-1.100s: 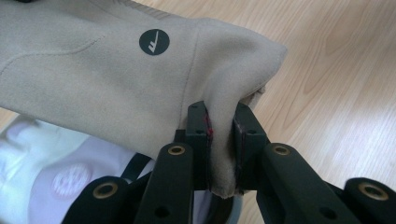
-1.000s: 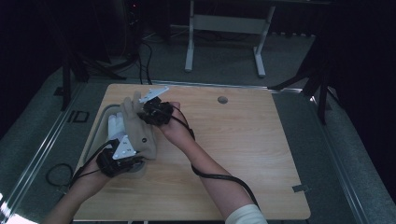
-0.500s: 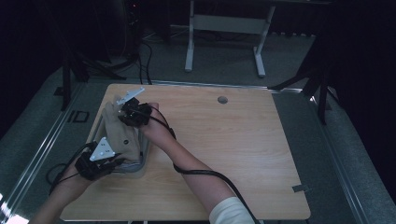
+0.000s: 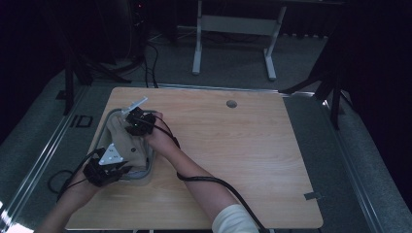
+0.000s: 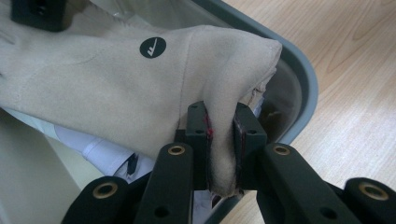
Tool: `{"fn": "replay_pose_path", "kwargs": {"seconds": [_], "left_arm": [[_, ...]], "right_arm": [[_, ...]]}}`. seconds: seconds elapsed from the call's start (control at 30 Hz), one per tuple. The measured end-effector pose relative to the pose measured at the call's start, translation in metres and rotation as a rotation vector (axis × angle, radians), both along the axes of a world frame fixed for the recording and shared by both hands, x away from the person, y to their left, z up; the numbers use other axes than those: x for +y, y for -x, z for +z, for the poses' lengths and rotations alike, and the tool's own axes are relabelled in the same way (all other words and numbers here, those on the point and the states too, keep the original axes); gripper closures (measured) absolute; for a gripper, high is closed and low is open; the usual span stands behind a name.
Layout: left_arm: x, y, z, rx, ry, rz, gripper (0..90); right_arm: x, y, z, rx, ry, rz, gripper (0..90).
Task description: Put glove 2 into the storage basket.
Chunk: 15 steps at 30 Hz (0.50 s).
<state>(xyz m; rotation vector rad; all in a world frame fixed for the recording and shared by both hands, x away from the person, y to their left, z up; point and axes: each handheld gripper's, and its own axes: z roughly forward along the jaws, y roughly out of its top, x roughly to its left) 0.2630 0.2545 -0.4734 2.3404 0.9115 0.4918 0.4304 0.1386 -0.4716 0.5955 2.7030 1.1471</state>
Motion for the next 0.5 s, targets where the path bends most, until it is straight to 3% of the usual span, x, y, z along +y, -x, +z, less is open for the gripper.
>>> {"fn": "replay_pose_path", "kwargs": {"seconds": [0.2,0.33,0.5], "left_arm": [[-0.001,-0.003,-0.005,0.014,-0.004,0.007,79.3],[-0.001,-0.005,-0.006,0.025,0.005,0.01,79.1],[-0.001,-0.005,-0.002,0.044,0.02,0.015,74.2]], "right_arm": [[0.0,-0.005,-0.014,0.023,0.011,-0.017,79.0],[-0.001,-0.007,-0.013,0.034,0.008,-0.017,76.9],[-0.003,-0.006,-0.008,0.03,0.015,-0.022,63.0]]}}
